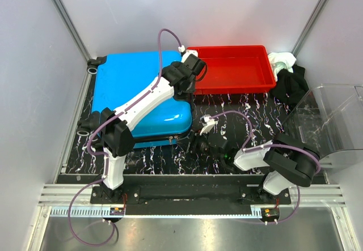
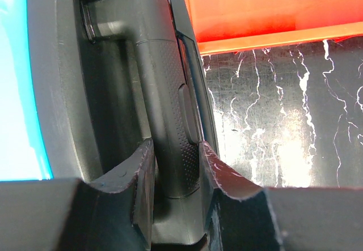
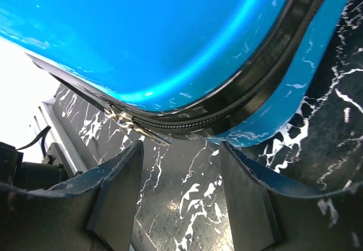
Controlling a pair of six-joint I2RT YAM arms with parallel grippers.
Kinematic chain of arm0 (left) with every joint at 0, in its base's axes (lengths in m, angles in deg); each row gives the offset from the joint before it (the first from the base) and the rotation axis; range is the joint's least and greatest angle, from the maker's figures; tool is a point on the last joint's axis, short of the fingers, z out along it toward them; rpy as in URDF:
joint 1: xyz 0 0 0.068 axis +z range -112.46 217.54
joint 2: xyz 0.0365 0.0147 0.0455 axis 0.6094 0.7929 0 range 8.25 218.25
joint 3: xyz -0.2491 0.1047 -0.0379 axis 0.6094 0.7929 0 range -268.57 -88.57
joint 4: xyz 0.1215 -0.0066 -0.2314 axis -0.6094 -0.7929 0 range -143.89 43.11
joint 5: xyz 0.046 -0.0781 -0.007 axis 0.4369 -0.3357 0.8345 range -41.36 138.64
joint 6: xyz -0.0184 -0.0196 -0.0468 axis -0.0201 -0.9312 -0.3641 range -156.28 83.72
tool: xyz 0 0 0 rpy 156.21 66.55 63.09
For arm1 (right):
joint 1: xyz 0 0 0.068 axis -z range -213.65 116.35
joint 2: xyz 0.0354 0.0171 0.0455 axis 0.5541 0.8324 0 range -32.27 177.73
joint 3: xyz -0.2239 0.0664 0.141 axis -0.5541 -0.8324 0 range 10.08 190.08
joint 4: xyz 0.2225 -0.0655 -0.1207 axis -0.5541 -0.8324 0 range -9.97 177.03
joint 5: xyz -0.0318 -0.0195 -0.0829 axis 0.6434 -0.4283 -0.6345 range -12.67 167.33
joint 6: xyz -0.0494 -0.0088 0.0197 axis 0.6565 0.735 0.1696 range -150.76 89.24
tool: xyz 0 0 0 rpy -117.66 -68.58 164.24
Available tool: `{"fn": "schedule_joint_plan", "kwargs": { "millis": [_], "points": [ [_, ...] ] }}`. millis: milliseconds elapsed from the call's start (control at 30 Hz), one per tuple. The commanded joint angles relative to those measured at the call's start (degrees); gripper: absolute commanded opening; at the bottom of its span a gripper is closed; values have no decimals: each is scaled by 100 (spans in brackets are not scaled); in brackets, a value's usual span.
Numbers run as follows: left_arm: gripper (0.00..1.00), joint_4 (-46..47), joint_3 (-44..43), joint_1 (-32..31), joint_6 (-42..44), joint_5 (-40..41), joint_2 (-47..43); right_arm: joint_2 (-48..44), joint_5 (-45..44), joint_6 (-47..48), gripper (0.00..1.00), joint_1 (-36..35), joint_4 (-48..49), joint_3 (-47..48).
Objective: Open, take out, and arrange the luggage
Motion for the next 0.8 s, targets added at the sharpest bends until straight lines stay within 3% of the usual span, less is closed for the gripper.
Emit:
{"fn": "schedule_joint_plan", "kwargs": {
  "millis": [0,767],
  "points": [
    [0,-99,83,-97,320,-691,55,126,267,-65,62,52,822,139],
    [0,-46,65,-123,399,-700,37,364,478,-258,61,105,1700,342]
  ]
}}
